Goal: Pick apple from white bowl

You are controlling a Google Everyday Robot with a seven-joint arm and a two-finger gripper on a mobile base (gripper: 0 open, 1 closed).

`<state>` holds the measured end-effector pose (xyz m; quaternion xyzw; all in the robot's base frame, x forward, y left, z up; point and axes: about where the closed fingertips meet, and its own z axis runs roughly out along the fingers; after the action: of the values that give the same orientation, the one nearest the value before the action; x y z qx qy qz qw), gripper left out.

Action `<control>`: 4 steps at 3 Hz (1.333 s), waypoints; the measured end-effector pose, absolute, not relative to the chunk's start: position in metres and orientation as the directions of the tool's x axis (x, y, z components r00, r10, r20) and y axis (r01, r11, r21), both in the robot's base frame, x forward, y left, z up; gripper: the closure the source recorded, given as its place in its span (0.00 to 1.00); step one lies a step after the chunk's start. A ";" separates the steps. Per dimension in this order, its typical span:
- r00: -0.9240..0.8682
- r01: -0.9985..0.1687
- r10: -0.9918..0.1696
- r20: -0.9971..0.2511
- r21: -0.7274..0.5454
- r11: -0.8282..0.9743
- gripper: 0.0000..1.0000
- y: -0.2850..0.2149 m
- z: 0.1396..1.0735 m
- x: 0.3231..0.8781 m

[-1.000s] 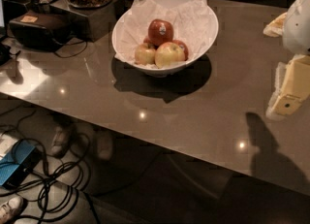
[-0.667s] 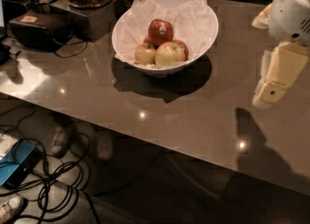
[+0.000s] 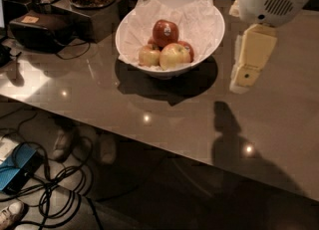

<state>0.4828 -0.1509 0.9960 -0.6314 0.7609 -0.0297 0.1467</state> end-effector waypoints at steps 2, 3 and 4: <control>-0.157 -0.947 -0.959 -0.234 -0.241 0.214 0.00 -0.135 1.003 0.500; -0.155 -0.953 -0.957 -0.246 -0.218 0.210 0.00 -0.116 1.006 0.526; -0.162 -0.951 -0.958 -0.237 -0.223 0.216 0.00 -0.090 1.010 0.567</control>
Offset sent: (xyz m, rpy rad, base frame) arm 0.0294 0.0285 0.0074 0.0833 0.0226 -0.0059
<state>0.5670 -0.0902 1.0100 -0.6259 0.7623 -0.0112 0.1645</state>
